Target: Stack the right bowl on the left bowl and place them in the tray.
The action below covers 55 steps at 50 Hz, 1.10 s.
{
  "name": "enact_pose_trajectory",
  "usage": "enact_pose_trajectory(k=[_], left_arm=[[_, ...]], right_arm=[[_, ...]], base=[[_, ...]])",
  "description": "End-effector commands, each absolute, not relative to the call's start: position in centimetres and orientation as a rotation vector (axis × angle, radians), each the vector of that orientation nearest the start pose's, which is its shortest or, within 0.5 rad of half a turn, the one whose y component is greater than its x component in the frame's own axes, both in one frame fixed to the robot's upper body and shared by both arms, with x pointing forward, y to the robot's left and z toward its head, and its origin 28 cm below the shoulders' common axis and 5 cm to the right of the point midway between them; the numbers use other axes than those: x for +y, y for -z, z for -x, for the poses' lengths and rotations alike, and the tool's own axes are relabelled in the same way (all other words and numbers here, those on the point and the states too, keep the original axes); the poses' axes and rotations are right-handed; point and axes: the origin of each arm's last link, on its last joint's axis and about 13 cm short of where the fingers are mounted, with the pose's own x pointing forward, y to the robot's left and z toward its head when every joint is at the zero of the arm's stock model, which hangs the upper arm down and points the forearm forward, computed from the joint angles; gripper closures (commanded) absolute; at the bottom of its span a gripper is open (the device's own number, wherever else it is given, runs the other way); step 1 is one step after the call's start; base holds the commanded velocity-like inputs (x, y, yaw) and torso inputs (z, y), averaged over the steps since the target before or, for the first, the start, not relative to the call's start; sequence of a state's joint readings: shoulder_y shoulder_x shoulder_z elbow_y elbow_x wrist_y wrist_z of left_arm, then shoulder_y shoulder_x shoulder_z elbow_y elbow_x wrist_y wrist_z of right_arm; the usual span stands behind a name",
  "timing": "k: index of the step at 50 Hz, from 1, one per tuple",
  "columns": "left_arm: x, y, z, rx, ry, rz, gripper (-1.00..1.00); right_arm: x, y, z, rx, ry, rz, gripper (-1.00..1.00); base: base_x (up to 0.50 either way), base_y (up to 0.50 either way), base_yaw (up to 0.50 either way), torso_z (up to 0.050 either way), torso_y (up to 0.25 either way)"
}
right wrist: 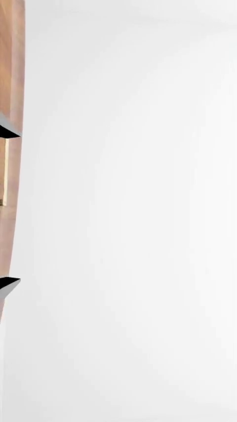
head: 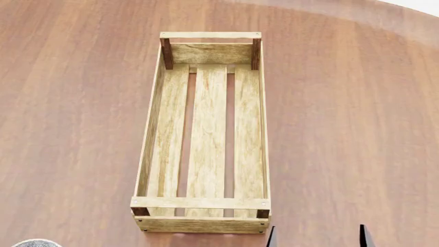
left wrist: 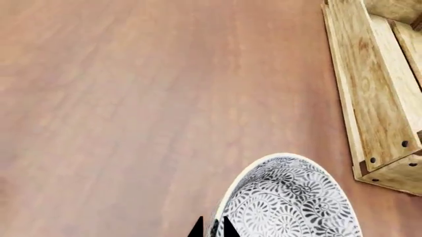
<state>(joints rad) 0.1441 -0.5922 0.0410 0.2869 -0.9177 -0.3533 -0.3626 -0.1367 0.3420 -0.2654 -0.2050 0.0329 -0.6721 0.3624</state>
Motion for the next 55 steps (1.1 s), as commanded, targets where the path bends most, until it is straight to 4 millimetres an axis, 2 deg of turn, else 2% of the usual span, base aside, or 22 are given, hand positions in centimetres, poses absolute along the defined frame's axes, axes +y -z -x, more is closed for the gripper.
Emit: enact_pose_trajectory(k=[1,15,20,29,37,38,48,55], left_arm=[[29.5,-8.8,-17.4,0.226,-0.087,0.216,1.00],[32.1,-11.1,-17.9,0.158,-0.193,0.237,1.00],[33.3,-13.1,-17.6,0.109,-0.244,0.253,1.00],[35.3,-15.0,-17.5,0.054,-0.324,0.282,1.00],[38.0,-16.2,-16.0,0.009,-0.450,0.342,1.00],[38.8,-16.5,-15.5,0.000,-0.484,0.355,1.00],[40.7,-15.4,-14.1,0.018,-0.581,0.400,1.00],[41.4,-16.2,-14.0,-0.003,-0.618,0.420,1.00]], right_arm=[[-10.8,-7.2,-17.0,-0.701,-0.038,0.032,-1.00],[-10.9,-7.3,-17.1,-0.701,-0.037,0.029,-1.00],[-10.8,-7.2,-17.1,-0.699,-0.039,0.029,-1.00],[-10.8,-7.0,-17.1,-0.696,-0.039,0.031,-1.00],[-10.8,-6.6,-17.2,-0.685,-0.039,0.027,-1.00],[-10.8,-6.6,-17.2,-0.685,-0.040,0.026,-1.00],[-10.7,-6.6,-17.2,-0.680,-0.046,0.028,-1.00],[-10.7,-6.4,-17.2,-0.676,-0.049,0.029,-1.00]], base=[[0.00,0.00,0.00,0.000,0.000],[0.00,0.00,0.00,0.000,0.000],[0.00,0.00,0.00,0.000,0.000],[0.00,0.00,0.00,0.000,0.000],[0.00,0.00,0.00,0.000,0.000],[0.00,0.00,0.00,0.000,0.000],[0.00,0.00,0.00,0.000,0.000],[0.00,0.00,0.00,0.000,0.000]])
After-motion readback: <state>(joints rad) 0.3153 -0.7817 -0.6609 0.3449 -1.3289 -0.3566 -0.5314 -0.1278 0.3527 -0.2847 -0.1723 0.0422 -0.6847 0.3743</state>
